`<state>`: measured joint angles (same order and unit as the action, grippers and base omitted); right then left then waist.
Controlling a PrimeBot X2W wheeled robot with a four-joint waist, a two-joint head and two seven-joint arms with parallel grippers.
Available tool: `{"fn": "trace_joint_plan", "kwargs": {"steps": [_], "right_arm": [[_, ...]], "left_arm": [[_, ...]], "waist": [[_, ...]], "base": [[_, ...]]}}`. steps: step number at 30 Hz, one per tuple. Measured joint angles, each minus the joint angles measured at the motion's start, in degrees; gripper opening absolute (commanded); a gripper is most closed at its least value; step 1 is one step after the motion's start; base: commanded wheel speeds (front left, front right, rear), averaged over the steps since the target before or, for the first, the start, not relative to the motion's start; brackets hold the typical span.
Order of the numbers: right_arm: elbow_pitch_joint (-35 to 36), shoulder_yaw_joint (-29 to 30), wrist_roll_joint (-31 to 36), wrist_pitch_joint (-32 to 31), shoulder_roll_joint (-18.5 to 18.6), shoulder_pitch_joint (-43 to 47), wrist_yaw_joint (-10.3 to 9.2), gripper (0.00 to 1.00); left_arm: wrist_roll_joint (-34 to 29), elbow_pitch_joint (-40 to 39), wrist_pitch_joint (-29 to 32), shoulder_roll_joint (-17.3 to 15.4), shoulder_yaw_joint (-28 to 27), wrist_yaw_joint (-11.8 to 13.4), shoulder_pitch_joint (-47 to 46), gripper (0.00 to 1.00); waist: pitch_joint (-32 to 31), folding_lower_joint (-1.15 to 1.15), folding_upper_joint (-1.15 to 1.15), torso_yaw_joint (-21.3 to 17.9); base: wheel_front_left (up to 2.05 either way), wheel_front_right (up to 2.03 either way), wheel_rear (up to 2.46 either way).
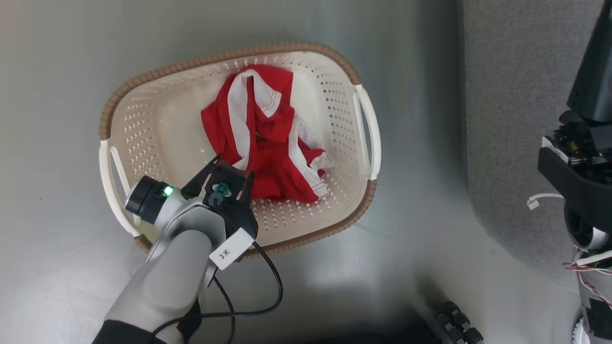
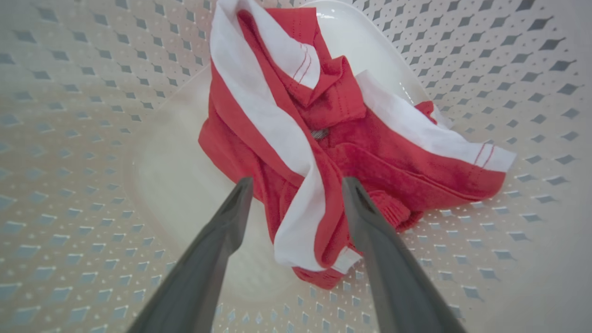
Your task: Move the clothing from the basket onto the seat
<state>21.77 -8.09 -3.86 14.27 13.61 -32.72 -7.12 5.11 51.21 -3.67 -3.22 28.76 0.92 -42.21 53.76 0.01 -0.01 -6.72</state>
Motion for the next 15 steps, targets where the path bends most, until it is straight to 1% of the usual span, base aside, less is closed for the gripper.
{"fn": "trace_joint_plan", "kwargs": {"steps": [2,11,15], "right_arm": [[0.0,-0.1,0.4,0.0,-0.1,-0.3,0.00,1.00],[1.6,-2.5,1.5,0.0,-0.8,-2.2,0.00,1.00],[2.4,-3.5,3.0,0.0,-0.9,-2.6,0.00,1.00]], "left_arm": [[0.0,1.0,0.0,0.0,0.2,-0.5,-0.7,1.00],[-0.5,5.0,-0.5,0.2,0.8,-0.5,-3.4,1.00],[-1.4,7.1,0.3,0.2,1.2,-0.5,-5.0,1.00]], "waist": [[0.8,0.00,0.00,0.0],[2.4,-0.01,0.01,-1.0],[3.3,-0.01,0.01,-1.8]], "base": [[0.00,0.00,0.00],[0.00,0.00,0.00],[0.00,0.00,0.00]]}}
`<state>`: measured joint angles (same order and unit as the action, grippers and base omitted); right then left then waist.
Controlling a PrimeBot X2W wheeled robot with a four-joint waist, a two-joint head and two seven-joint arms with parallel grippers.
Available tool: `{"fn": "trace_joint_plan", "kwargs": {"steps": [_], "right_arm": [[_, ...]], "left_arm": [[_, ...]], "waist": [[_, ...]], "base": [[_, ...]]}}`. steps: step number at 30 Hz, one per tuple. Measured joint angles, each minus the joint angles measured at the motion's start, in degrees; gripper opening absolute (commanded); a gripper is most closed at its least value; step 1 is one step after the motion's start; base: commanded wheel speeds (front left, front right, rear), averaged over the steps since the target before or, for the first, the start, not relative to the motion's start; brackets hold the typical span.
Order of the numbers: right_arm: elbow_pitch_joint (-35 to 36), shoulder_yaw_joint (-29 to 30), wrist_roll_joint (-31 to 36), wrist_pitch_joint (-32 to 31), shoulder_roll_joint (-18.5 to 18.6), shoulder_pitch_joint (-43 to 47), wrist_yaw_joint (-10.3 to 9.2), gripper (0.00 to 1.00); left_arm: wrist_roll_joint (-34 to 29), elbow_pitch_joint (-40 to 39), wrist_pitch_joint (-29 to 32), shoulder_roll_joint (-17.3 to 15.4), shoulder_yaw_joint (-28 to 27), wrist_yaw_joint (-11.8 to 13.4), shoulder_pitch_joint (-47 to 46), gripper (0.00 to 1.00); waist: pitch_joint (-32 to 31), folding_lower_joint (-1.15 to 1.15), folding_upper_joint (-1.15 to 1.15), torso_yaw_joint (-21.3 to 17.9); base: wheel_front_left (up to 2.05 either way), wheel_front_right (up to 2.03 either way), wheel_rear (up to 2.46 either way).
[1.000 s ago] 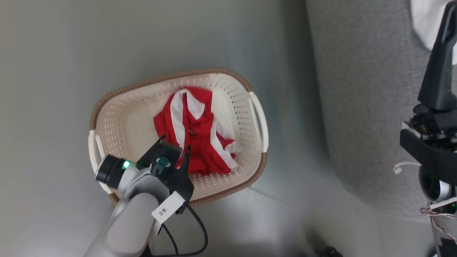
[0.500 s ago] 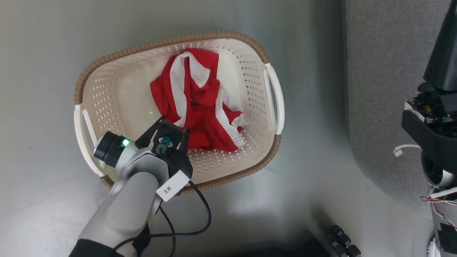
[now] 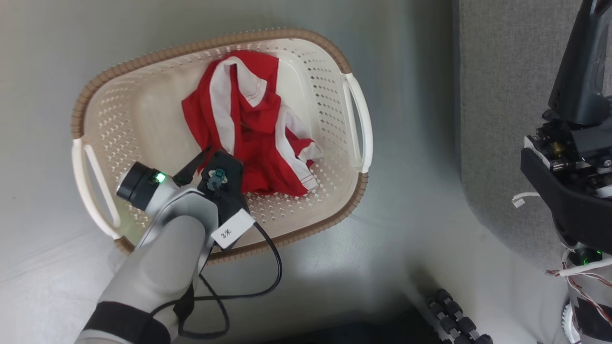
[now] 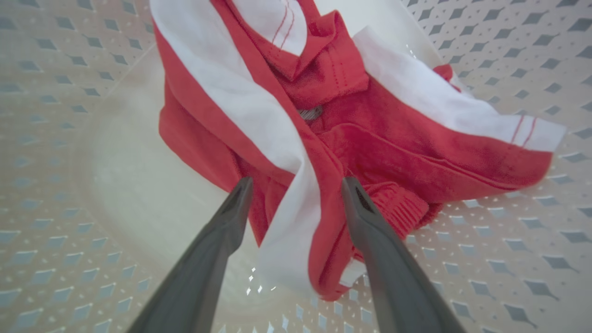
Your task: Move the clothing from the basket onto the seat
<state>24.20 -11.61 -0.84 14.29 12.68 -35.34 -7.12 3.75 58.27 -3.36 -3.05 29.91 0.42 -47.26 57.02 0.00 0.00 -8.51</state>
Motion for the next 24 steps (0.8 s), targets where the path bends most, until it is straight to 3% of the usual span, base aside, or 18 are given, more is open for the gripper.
{"fn": "trace_joint_plan", "kwargs": {"steps": [3,4,5,6,8,19,24], "right_arm": [[0.1,-0.2,0.4,0.0,0.0,-0.4,0.00,1.00],[0.1,-0.2,0.4,0.0,0.0,-0.4,0.00,1.00],[0.1,-0.2,0.5,0.0,0.0,-0.4,0.00,1.00],[0.0,-0.2,0.5,0.0,0.0,-0.4,0.00,1.00],[-0.1,-0.2,0.5,0.0,0.0,-0.4,0.00,1.00],[-4.7,0.4,0.5,0.4,-0.2,-0.4,0.00,1.00],[-9.4,-0.5,-0.1,0.4,-1.2,-0.1,0.02,1.00]], "left_arm": [[-0.2,1.3,0.3,0.0,0.3,0.0,-0.9,1.00],[-0.2,1.7,0.5,0.0,0.3,0.0,-1.1,0.92],[-0.2,2.1,0.8,0.0,0.4,0.0,-1.3,0.60],[-0.2,2.5,0.7,0.0,0.4,0.0,-1.5,0.48],[-0.2,3.1,0.7,0.0,0.5,0.0,-1.9,0.02],[0.0,3.4,-3.6,0.4,1.5,-2.5,-3.2,0.00],[0.3,1.4,-9.2,0.5,2.1,-4.1,-3.7,0.00]], "waist": [[0.6,0.00,0.00,-0.5],[0.7,0.00,0.00,-0.7],[0.8,0.00,0.00,-0.8],[0.9,0.00,0.00,-0.9],[1.0,0.00,0.00,-1.0],[-1.1,0.00,0.00,-0.4],[-4.2,0.00,0.00,0.3]], "base": [[0.00,0.00,0.00],[0.00,0.00,0.00],[0.00,0.00,0.00],[0.00,0.00,0.00],[0.00,0.00,0.00],[0.00,0.00,0.00],[0.00,0.00,0.00]]}}
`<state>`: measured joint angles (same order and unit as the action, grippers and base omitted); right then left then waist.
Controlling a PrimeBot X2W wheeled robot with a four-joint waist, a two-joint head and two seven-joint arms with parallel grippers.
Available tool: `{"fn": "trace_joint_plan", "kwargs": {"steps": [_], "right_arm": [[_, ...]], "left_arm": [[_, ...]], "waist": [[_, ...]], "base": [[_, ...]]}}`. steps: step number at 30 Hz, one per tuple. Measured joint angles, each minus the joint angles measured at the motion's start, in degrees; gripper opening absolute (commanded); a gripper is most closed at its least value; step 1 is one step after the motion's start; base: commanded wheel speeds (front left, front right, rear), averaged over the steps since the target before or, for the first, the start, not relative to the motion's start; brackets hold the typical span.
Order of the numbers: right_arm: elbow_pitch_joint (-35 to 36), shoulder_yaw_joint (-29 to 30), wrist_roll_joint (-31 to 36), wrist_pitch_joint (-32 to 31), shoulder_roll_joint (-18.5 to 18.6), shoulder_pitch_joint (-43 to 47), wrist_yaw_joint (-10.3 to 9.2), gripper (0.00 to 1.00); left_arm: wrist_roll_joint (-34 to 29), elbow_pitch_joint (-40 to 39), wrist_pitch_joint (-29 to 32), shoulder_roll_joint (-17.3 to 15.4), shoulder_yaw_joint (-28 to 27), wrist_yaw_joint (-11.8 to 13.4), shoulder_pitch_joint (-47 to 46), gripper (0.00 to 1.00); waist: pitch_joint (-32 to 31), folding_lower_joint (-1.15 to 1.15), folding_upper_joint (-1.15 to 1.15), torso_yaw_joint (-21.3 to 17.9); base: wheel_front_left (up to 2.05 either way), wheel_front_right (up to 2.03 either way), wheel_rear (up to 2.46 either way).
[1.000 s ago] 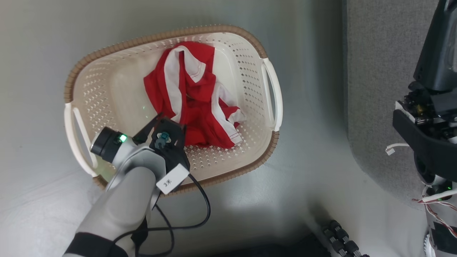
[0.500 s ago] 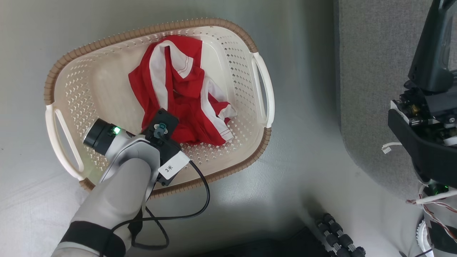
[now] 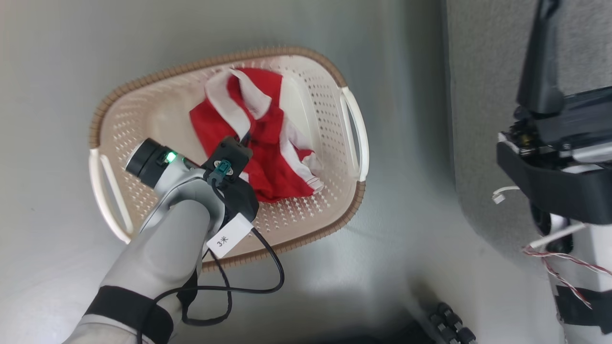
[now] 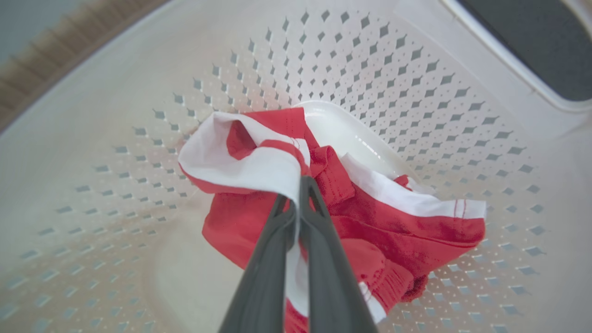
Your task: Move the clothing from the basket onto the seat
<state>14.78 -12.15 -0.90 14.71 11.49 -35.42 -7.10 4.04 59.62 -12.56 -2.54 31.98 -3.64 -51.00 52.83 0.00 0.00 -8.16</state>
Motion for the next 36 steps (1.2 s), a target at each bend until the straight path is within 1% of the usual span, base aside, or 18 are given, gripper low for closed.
{"fn": "trace_joint_plan", "kwargs": {"steps": [8,10,14,23,27,31,36], "right_arm": [[-5.9,-0.4,-1.9,0.0,-0.5,2.5,0.14,1.00],[-7.3,-0.4,-2.4,0.0,-0.5,3.0,0.57,1.00],[-10.4,-0.2,-3.2,0.0,-0.5,3.8,0.82,1.00],[-15.8,0.2,-5.4,0.0,-1.2,5.5,1.58,1.00],[-17.6,0.3,-6.3,0.0,-1.5,6.7,1.89,1.00],[-19.5,-0.5,-6.7,0.0,-2.8,8.4,2.13,1.00],[-21.9,-2.3,-7.2,0.0,-4.1,9.2,3.26,1.00]], "left_arm": [[2.0,-2.8,-1.4,0.1,-0.4,-1.0,-0.1,0.00],[2.0,-3.7,-1.7,0.1,-0.2,-1.0,-0.1,0.00],[2.1,-6.1,-1.7,0.1,0.0,-1.6,-0.2,0.00],[6.4,-14.9,-1.7,0.3,-0.3,-2.4,0.2,0.00],[7.0,-18.3,-1.7,0.3,-0.5,-2.5,1.3,0.00],[7.0,-21.3,-1.7,0.3,-1.7,-2.5,2.0,0.00],[7.4,-25.2,-1.7,-0.7,-2.6,-2.9,3.5,0.00]], "waist": [[-5.0,0.00,0.00,1.0],[-6.5,0.00,0.00,1.4],[-9.7,-0.01,0.00,2.3],[-17.1,-0.01,0.00,4.9],[-20.4,-0.01,0.01,6.1],[-23.8,-0.01,0.01,7.4],[-28.2,-0.01,0.01,8.5]], "base": [[0.00,0.00,0.00],[0.00,0.00,0.00],[0.00,0.00,0.00],[0.00,0.00,0.00],[0.00,0.00,0.00],[0.00,0.00,0.00],[0.00,0.00,0.00]]}}
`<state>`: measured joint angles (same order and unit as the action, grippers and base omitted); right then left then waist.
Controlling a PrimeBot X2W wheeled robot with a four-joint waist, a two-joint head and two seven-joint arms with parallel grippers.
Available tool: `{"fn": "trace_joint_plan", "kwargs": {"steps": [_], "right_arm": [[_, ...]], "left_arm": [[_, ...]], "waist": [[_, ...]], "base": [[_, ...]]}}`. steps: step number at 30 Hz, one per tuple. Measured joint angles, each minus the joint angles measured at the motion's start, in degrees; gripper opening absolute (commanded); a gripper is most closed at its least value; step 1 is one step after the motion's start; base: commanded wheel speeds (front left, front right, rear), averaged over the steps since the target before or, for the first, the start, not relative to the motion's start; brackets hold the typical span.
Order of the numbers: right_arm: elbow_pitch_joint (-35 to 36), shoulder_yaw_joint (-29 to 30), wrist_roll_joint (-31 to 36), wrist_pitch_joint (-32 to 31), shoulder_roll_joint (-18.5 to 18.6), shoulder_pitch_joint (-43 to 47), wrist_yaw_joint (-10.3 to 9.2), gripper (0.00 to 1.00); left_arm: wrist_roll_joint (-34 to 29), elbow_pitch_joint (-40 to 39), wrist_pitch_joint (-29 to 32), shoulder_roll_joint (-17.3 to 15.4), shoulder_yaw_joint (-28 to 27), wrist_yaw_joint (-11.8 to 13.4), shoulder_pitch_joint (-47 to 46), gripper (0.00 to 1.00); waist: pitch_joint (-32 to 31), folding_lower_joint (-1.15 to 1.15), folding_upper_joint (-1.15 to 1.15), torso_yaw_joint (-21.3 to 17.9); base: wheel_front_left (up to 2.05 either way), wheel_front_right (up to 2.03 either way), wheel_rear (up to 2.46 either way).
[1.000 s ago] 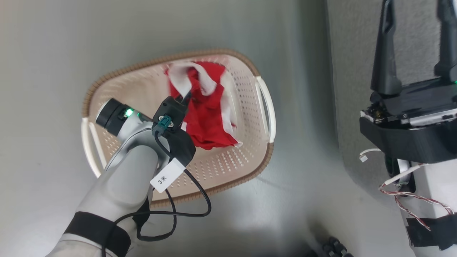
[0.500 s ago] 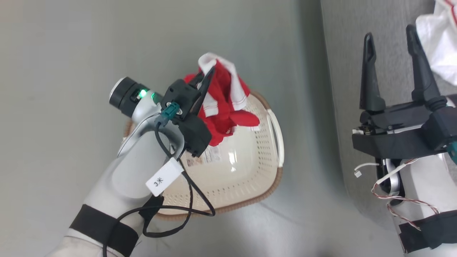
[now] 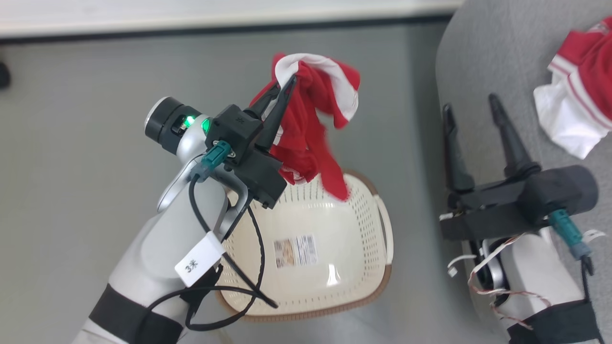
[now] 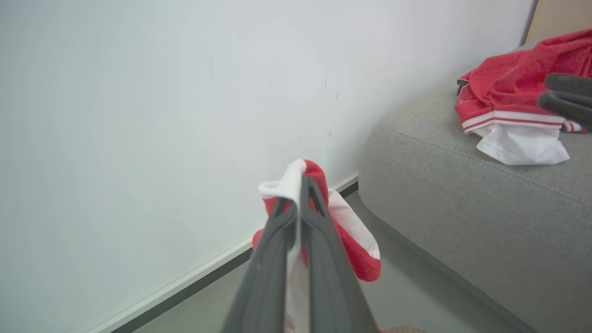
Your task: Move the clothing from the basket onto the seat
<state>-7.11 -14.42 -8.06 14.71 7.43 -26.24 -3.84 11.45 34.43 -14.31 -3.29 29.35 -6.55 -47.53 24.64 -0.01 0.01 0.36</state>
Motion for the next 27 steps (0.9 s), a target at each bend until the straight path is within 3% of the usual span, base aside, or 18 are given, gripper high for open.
{"fn": "trace_joint_plan", "kwargs": {"steps": [10,17,27], "right_arm": [[-5.3,-3.6,-0.1,0.0,-0.7,2.7,2.97,1.00],[-9.7,-8.0,-0.6,0.0,-1.7,4.9,6.41,1.00],[-14.0,-10.5,-0.6,0.0,-1.8,7.6,8.43,1.00]], "left_arm": [[0.0,-3.6,0.0,0.2,0.1,0.0,1.4,0.00],[0.0,-4.4,0.0,0.4,1.5,-0.1,2.3,0.00],[1.7,-5.9,0.0,0.7,4.9,-0.1,7.1,0.00]], "waist": [[-8.8,0.00,0.00,0.6],[-15.7,0.00,0.00,0.3],[-24.3,0.00,0.00,0.0]], "base": [[0.00,0.00,0.00],[0.00,0.00,0.00],[0.00,0.00,0.00]]}}
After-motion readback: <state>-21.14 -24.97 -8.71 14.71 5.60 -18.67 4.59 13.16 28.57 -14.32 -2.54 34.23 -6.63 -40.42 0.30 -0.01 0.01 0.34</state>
